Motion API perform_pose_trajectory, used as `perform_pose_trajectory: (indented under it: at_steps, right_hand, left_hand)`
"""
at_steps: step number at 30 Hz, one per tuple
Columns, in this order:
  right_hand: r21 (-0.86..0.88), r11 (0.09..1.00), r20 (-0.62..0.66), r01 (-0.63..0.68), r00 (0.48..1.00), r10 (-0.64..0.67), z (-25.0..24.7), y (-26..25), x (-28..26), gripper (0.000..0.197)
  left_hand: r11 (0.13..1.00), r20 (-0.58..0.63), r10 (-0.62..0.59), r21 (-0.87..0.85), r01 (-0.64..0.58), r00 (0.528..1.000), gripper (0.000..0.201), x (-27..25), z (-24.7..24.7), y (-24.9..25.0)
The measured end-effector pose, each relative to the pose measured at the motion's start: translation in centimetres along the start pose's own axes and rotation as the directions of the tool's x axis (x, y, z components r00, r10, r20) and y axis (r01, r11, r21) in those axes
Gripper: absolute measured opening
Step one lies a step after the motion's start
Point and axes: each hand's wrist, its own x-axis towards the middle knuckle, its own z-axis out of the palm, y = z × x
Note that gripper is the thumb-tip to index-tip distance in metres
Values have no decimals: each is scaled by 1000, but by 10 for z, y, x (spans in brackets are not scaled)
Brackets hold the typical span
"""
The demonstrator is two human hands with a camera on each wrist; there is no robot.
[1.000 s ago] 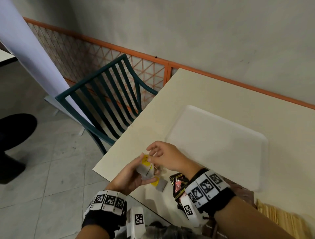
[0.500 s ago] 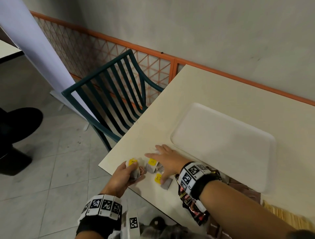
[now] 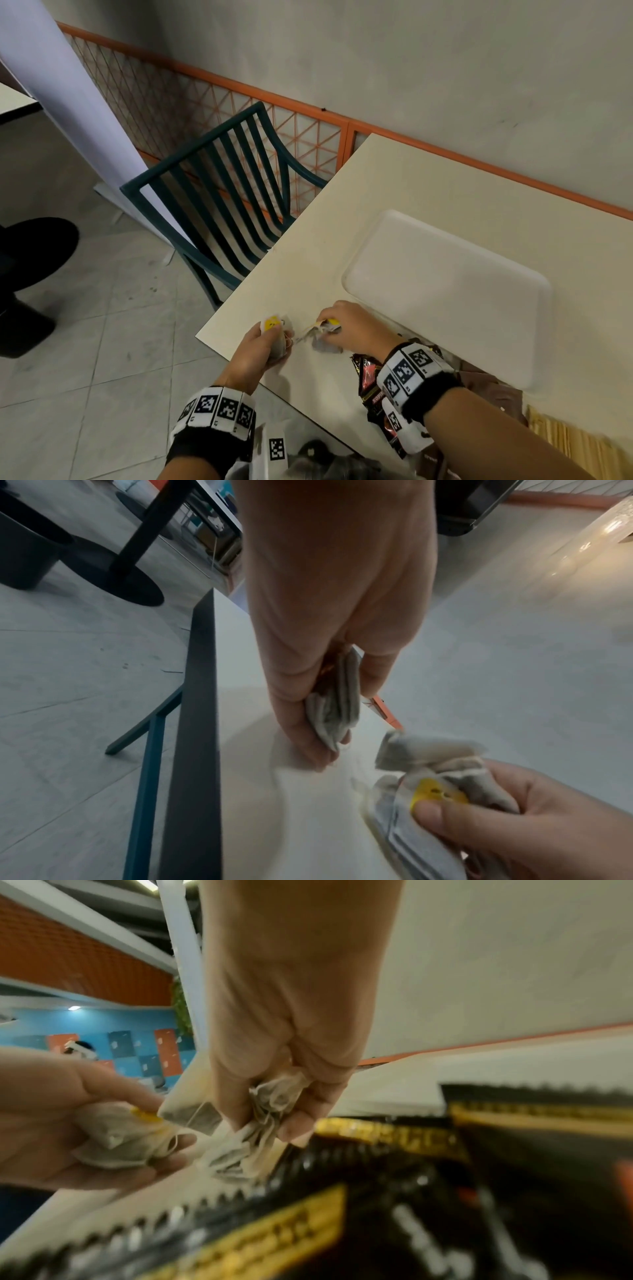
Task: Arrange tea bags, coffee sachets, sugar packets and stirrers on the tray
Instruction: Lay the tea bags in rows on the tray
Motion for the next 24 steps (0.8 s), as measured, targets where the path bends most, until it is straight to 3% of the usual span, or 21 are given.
perform_pose_trajectory:
  at_steps: [5,8,10,14,20,24]
  right_hand:
    - [268,963,-140,10,990,29,-19,-2,-9,27]
    - [443,895,-131,56,991,3,-25,-13,-12,23]
    - [448,890,-131,87,991,-31,-25,-22,-13,24]
    - [249,963,-138,108,988,-75,-16,-30,-13,39]
    - [304,953,-56,20,998,-3,-9,-29,-24,60]
    - [525,851,-120,10,991,62,-8,-26,-36,75]
  left_hand:
    - [998,41,-36,-55,38,999,17,2,12,3]
    - [984,135,-76,-149,96,988,28,1,15,7]
    - [967,236,-90,-213,142,968,41,-3,18,13]
    - [918,401,-88,-322,230,912,70,-7,21,23]
    - [942,445,-62,-270,200,893,24,-10,24,21]
    - [943,430,-18,-293,159,903,21,-9,33,15]
